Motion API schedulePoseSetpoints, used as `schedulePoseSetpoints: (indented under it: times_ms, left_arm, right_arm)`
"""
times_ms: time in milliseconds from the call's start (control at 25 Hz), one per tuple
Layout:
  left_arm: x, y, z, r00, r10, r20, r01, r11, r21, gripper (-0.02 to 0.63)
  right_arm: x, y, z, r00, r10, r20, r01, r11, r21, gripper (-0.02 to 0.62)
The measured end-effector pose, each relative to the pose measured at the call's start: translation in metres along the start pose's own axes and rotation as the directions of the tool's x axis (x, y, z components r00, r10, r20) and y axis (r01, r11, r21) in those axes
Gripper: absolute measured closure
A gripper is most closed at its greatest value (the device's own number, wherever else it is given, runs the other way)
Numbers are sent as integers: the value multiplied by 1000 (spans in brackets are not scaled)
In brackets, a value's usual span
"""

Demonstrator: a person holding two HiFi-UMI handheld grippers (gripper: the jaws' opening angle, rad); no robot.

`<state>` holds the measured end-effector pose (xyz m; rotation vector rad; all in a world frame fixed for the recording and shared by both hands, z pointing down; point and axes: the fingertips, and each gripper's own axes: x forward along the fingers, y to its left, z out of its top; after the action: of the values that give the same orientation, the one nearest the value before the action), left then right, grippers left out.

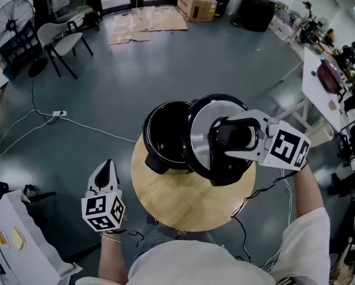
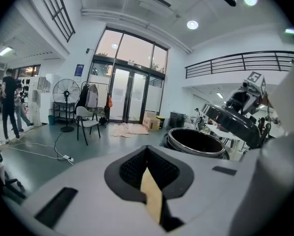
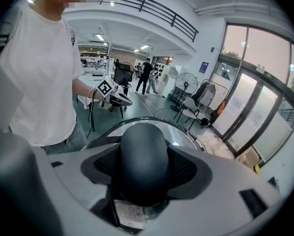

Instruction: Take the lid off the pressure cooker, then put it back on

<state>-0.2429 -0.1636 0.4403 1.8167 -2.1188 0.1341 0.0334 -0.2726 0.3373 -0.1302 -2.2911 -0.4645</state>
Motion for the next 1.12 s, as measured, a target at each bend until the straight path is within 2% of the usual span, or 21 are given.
schedulePoseSetpoints:
  times_ms: [280,600,840,1120]
  left_arm:
    - [8,-25,5,996,-84,4,84,996,32,617]
    - [17,-66,11,984,-177,0,176,981,78,617]
    - [23,-98,17,967,-254,4,253,962,106,617]
    - [26,-151,18,933,-359,-3,356,924,139,617]
  right_arm:
    - [-22,20,-25,995,-95,-35,98,992,83,302]
    - [-51,45,-69,979,-192,-63,201,961,192,302]
    - [-71,66,-89,960,-247,-131,274,928,252,302]
    - [-96,85,-113,939,-321,-122,343,887,311,304]
